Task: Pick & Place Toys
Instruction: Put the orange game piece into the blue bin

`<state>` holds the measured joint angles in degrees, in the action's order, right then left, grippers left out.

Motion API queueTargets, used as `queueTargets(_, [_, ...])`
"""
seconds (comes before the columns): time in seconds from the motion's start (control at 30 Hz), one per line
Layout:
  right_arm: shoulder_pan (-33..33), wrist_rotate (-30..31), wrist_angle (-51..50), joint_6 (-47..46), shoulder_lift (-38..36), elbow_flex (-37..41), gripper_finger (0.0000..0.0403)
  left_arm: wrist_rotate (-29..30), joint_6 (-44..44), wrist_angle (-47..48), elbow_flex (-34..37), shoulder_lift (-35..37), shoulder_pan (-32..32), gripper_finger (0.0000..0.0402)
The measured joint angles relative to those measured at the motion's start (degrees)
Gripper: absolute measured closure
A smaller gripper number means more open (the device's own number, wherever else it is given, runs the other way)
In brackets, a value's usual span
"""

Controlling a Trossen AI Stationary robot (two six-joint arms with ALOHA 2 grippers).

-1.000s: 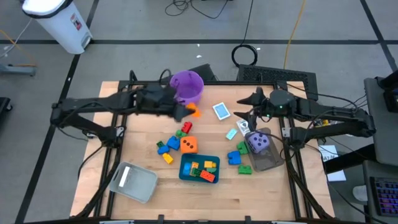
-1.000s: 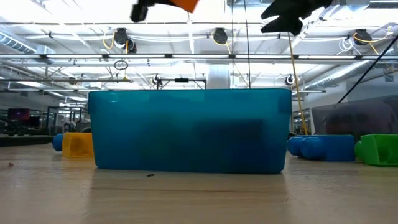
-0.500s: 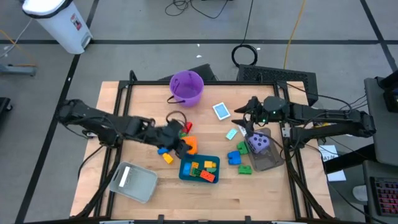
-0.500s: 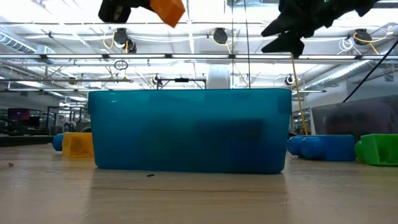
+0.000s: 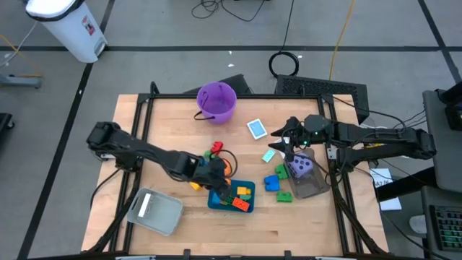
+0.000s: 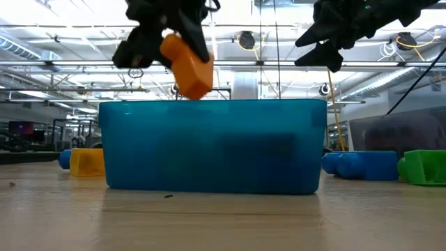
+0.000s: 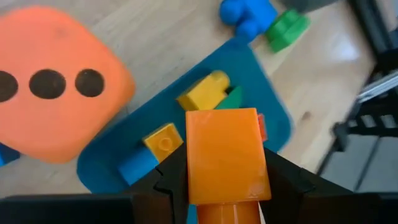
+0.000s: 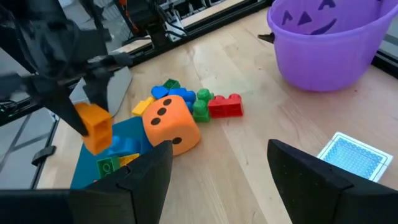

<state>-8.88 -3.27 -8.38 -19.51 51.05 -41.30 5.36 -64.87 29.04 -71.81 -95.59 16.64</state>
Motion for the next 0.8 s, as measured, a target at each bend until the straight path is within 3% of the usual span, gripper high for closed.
queueTargets(0.4, [0.0, 0.0, 0.0, 0.7, 0.0, 0.0, 0.0149, -3.2, 17.7, 4.4, -1.1, -2.3, -3.3, 0.0254])
queueTargets(0.57, [0.0, 0.1, -0.1, 1.3, 0.0, 0.0, 0.0149, -5.2, 22.2, 13.8, -3.5, -2.7, -4.4, 0.0254])
queueTargets(0.8, [0.0, 0.4, -0.1, 2.4, 0.0, 0.0, 0.0149, -5.9, 26.9, 14.4, -3.6, -2.7, -5.0, 0.0254])
